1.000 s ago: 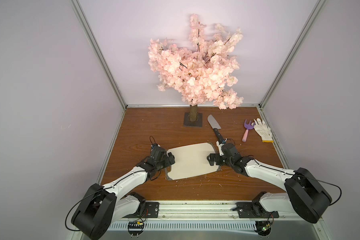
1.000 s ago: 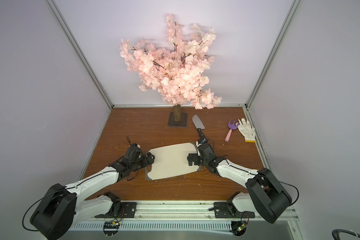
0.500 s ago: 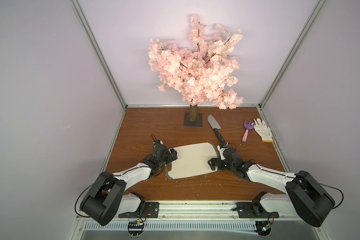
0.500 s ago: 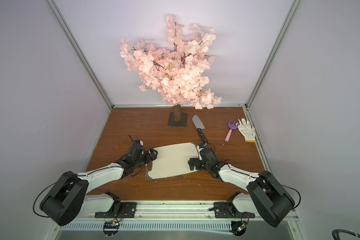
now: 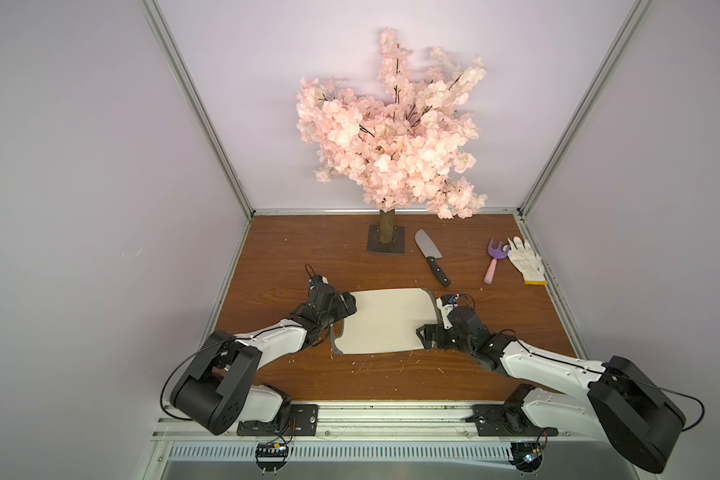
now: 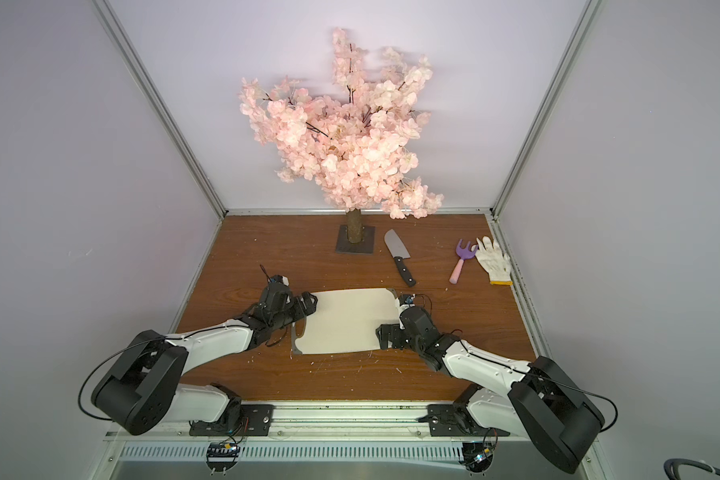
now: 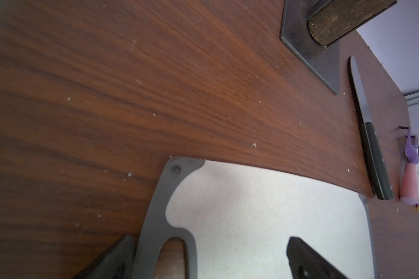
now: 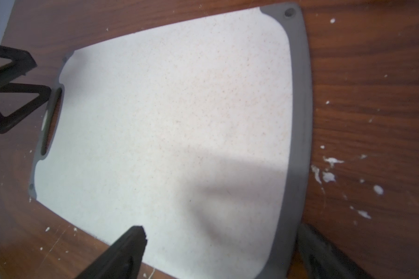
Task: Align the knife with the edge of the cutting board
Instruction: Adjust the work surface at the center of the board.
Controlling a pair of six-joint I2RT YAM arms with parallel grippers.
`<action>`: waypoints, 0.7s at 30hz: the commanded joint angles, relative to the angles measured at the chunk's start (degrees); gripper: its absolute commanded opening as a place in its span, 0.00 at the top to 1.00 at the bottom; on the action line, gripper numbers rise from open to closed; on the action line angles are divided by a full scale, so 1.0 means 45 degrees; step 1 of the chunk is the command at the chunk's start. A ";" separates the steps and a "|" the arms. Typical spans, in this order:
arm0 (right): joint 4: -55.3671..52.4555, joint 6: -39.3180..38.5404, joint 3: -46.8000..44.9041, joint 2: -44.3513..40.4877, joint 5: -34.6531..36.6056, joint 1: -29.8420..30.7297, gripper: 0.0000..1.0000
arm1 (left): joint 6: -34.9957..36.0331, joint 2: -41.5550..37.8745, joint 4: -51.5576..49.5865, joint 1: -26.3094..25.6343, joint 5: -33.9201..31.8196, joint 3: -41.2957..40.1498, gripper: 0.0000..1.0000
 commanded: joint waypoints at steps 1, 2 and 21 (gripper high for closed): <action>-0.0389 0.0395 -0.0210 -0.0343 -0.0268 0.0134 0.01 | -0.0090 0.0688 -0.1268 0.0071 0.0670 -0.0403 0.00; -0.0387 0.0408 -0.0249 -0.0368 -0.0303 0.0137 0.00 | -0.0116 0.0729 -0.1225 0.0071 0.0694 -0.0436 0.00; -0.0510 0.0416 -0.0398 -0.0404 -0.0109 0.0248 0.00 | 0.0006 0.1107 -0.1243 0.0071 0.0600 -0.0136 0.00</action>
